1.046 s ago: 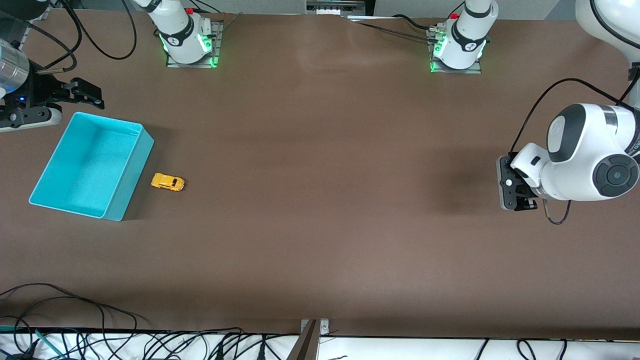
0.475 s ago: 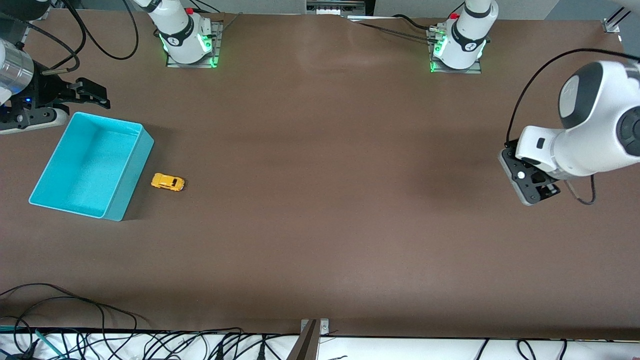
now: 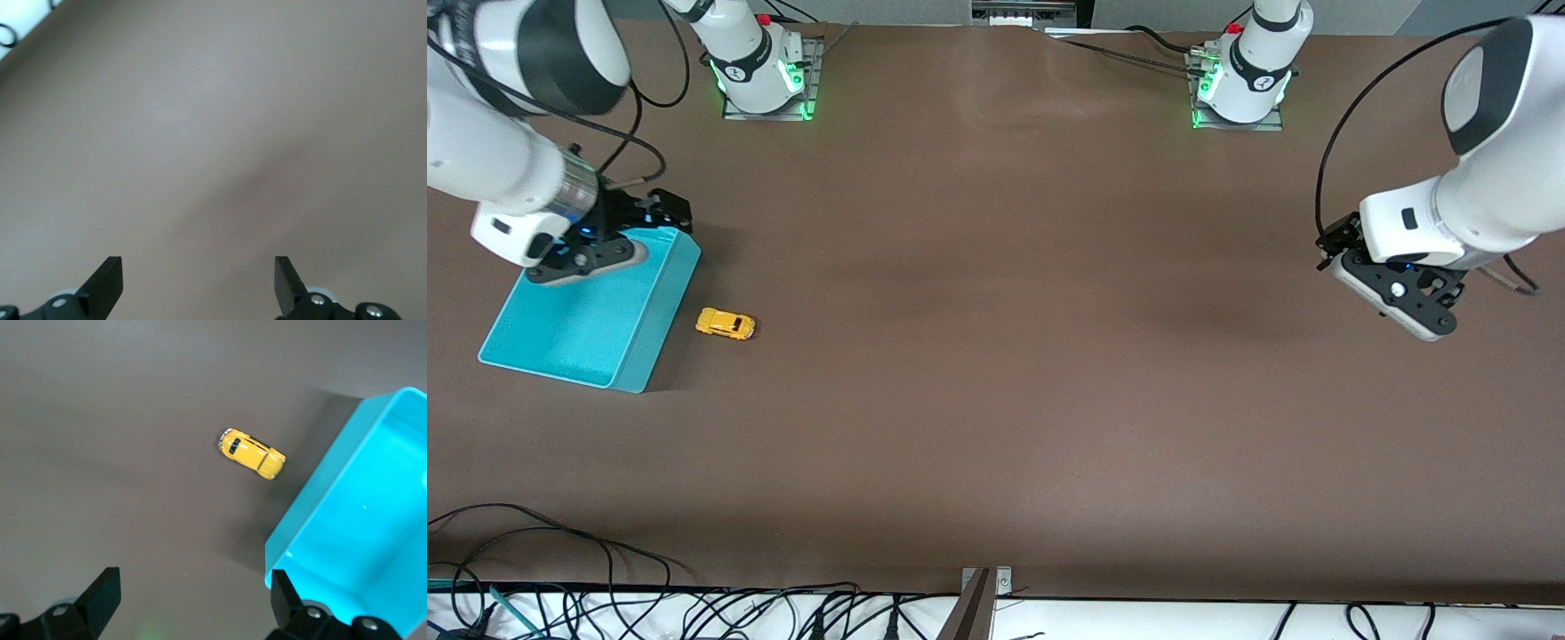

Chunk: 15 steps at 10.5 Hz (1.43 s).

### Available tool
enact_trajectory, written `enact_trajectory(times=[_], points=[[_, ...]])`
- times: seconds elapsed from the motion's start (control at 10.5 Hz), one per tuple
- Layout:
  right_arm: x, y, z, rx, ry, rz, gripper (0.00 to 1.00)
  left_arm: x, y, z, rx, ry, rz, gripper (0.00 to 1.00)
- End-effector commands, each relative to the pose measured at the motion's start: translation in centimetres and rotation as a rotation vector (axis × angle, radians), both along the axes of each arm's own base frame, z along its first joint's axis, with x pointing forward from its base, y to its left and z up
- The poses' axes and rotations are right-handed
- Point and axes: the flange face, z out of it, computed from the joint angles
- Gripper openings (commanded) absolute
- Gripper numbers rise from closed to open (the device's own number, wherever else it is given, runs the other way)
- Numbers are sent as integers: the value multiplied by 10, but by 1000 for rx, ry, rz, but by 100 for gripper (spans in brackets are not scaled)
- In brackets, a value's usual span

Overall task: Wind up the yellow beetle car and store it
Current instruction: 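Reach the right gripper to the car while the left gripper withdraws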

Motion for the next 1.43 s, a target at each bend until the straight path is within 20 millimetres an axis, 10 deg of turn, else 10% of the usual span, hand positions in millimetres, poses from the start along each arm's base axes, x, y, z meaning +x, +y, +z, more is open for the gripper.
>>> enact_trajectory(times=[0.0, 0.86, 1.33], points=[[-9, -6, -27, 28, -39, 77, 100, -10, 18, 15, -100, -4, 251, 100], [36, -29, -175, 112, -117, 857, 100, -45, 20, 24, -26, -11, 365, 100], [20, -23, -244, 86, -162, 1039, 100, -39, 30, 22, -35, -7, 380, 100]])
